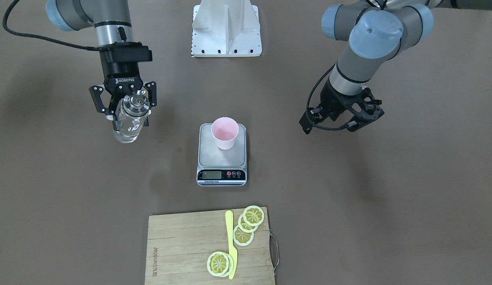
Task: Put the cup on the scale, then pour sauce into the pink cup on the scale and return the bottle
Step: 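Carry the sauce bottle with the right gripper toward the pink cup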
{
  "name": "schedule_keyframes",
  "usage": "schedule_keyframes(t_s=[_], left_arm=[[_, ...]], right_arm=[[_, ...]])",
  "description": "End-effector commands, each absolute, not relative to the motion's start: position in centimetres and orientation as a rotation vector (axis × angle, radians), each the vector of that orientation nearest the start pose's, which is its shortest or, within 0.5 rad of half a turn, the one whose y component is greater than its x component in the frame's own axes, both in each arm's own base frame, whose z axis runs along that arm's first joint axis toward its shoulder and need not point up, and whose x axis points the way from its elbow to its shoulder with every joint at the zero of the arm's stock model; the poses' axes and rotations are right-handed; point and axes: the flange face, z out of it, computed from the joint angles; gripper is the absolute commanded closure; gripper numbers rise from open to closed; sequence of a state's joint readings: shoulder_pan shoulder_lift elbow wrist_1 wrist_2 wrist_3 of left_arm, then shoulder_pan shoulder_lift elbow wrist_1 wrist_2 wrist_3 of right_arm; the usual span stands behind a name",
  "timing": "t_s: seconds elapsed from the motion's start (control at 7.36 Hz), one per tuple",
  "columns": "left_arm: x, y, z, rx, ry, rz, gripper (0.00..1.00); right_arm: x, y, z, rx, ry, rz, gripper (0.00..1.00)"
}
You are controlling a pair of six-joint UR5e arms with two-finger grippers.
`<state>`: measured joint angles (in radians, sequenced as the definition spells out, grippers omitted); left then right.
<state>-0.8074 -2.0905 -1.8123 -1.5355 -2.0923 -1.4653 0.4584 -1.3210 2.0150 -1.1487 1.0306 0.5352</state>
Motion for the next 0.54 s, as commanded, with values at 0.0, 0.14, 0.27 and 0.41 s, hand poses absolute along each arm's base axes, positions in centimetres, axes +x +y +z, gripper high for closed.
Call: schedule_keyframes(t_s=[0.0, 0.14, 0.27, 0.41], left_arm=[[37.2, -51.2, 26.1, -0.137, 0.859, -0.475, 0.01], [37.1, -51.1, 26.8, -0.143, 0.852, -0.478, 0.01], [37.1, -51.1, 26.9, -0.143, 0.85, -0.477, 0.01], [37.1, -51.1, 26.8, -0.143, 0.851, -0.478, 0.01]], right_arm=[[-40.5, -39.6, 26.6, 1.084, -0.506, -0.217, 1.0], [-40.8, -39.6, 25.5, 1.09, -0.528, -0.224, 1.0], [-41.2, -39.7, 24.4, 1.099, -0.549, -0.208, 1.0], [-41.5, -39.9, 23.9, 1.117, -0.566, -0.203, 1.0]])
